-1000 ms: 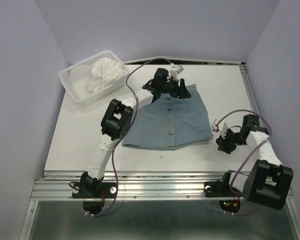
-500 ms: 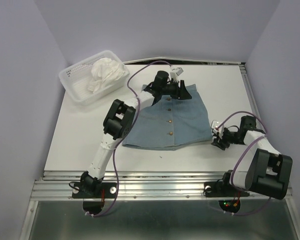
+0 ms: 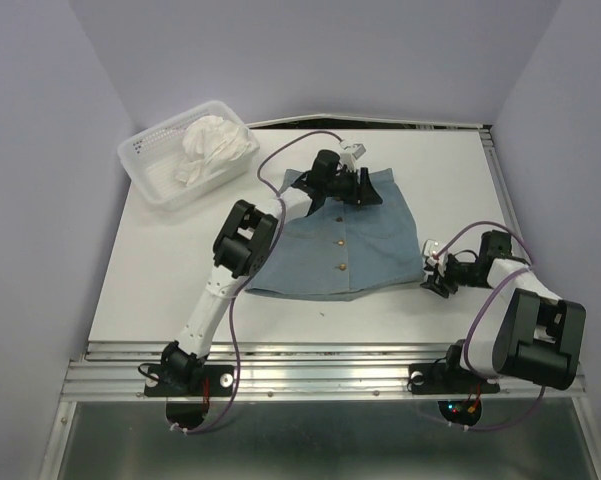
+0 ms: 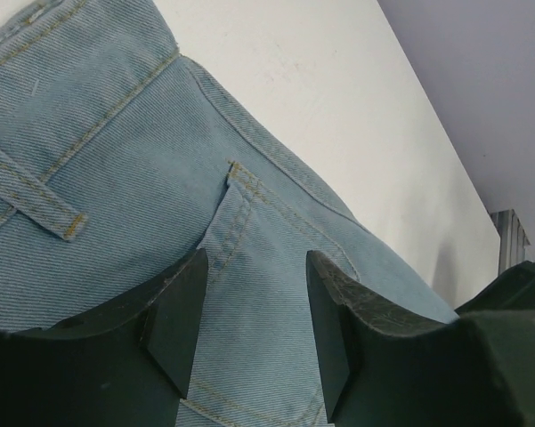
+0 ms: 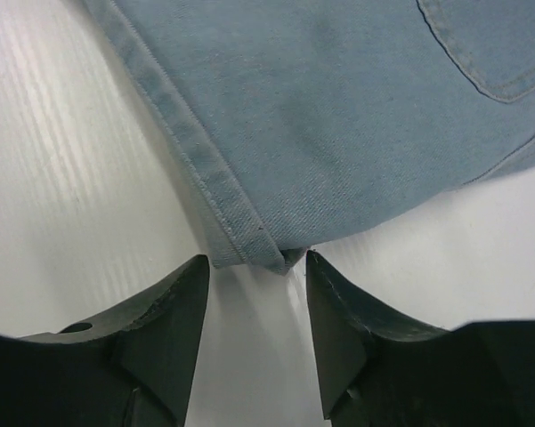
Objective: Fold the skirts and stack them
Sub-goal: Flatten the skirt out
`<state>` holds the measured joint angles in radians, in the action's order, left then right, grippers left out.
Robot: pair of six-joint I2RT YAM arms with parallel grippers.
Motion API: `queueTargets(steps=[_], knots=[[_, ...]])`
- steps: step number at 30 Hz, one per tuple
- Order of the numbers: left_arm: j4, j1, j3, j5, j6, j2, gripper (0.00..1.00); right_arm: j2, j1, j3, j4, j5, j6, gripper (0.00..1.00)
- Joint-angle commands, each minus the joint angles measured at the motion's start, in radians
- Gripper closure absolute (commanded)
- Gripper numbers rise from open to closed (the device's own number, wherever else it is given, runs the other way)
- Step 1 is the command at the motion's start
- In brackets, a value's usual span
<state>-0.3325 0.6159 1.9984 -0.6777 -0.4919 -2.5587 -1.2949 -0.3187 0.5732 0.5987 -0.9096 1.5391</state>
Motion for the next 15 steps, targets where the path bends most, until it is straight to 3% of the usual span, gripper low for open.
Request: queueTargets(steps=[1, 5, 8, 10, 11, 15], knots=[[-0.051, 0.013, 0.033, -0.005, -0.01, 0.023, 0.42, -0.03, 0.009, 0.008, -0.125, -0.026, -0.089, 0.46], [-0.054, 0.018, 0.026, -0.008, -0.01, 0.025, 0.42, -0.064, 0.009, 0.033, -0.146, -0.025, -0.111, 0.51], [-0.054, 0.019, 0.022, 0.001, -0.008, 0.023, 0.42, -0.073, 0.009, 0.048, -0.151, -0.034, -0.119, 0.62], [-0.051, 0.019, 0.016, 0.018, -0.011, 0.022, 0.43, -0.073, 0.009, 0.073, -0.1, -0.06, -0.122, 0.91], [-0.043, 0.019, 0.017, 0.03, -0.008, 0.017, 0.45, -0.064, 0.009, 0.097, -0.082, -0.074, -0.131, 0.99], [0.054, 0.016, 0.022, 0.154, 0.022, 0.011, 0.55, -0.017, 0.009, 0.175, 0.031, -0.069, -0.169, 0.99]])
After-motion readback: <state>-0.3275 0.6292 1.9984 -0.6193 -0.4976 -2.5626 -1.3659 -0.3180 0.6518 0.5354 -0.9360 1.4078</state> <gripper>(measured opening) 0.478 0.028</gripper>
